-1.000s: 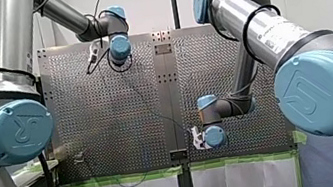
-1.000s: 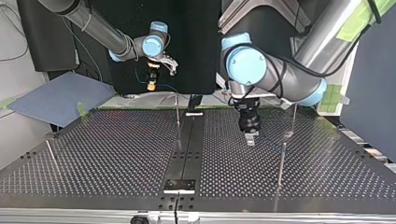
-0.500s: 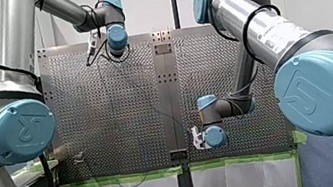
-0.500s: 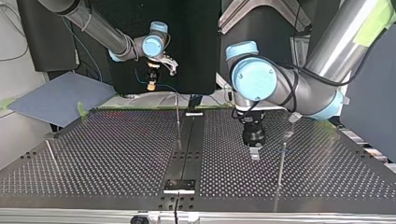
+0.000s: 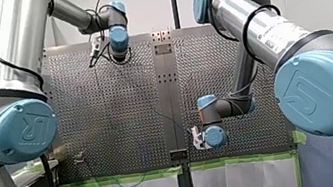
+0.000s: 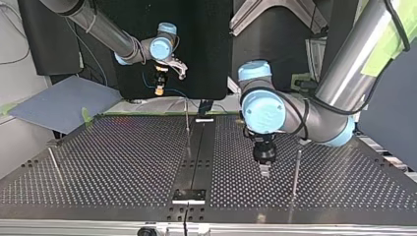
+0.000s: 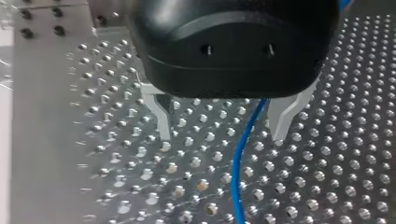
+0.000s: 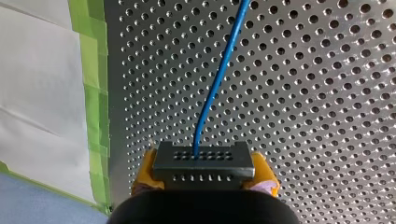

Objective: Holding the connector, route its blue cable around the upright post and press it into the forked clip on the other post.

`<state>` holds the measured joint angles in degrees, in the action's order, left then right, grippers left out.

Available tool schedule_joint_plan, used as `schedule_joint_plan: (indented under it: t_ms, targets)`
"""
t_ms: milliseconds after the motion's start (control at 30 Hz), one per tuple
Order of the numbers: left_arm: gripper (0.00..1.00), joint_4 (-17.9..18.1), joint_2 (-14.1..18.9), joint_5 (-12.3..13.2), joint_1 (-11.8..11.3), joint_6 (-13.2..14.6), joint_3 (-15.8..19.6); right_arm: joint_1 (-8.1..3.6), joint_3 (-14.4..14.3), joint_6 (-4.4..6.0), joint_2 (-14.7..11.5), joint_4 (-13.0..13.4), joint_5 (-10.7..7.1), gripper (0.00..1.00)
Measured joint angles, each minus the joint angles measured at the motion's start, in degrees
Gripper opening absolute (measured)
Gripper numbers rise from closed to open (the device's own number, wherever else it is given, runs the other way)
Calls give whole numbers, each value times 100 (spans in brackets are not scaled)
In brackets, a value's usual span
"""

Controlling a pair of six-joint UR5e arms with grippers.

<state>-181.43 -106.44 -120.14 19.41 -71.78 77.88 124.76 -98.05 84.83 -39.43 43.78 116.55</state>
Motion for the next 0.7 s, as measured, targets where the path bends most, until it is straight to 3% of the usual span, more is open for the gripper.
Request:
schedule_joint_plan:
  t_ms: [267,700]
  targets:
    - [100,-396,-95,67,-61,-141,-423,0,6,0,0,0,0,38]
    - [100,-502,-99,197,-191,-295,-1073,0,15,-17,0,0,-1,38]
